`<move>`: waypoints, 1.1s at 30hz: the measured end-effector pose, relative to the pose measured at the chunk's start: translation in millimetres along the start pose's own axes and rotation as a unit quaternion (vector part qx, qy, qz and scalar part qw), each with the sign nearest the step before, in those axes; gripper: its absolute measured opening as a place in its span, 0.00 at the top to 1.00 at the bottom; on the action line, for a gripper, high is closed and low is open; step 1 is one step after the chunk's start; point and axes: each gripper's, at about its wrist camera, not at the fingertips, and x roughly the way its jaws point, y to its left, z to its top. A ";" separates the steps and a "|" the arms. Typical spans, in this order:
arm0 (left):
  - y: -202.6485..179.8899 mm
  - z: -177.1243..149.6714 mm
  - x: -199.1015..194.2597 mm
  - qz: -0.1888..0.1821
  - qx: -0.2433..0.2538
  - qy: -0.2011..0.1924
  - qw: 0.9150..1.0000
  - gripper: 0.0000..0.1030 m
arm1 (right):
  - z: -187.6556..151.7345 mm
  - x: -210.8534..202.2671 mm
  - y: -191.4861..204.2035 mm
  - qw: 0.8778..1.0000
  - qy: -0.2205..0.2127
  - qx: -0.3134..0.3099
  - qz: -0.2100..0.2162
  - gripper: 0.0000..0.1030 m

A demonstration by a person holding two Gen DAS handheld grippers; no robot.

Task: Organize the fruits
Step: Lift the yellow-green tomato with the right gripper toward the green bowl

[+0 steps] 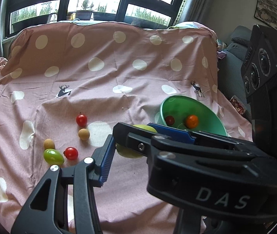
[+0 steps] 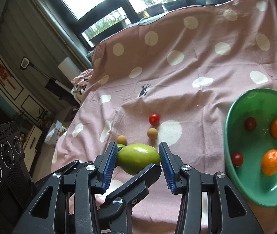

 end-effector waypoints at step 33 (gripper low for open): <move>-105.5 38.2 45.3 -0.084 0.086 -0.002 0.993 0.55 | 15.4 -87.5 -93.2 0.990 -0.097 0.089 -0.052 0.54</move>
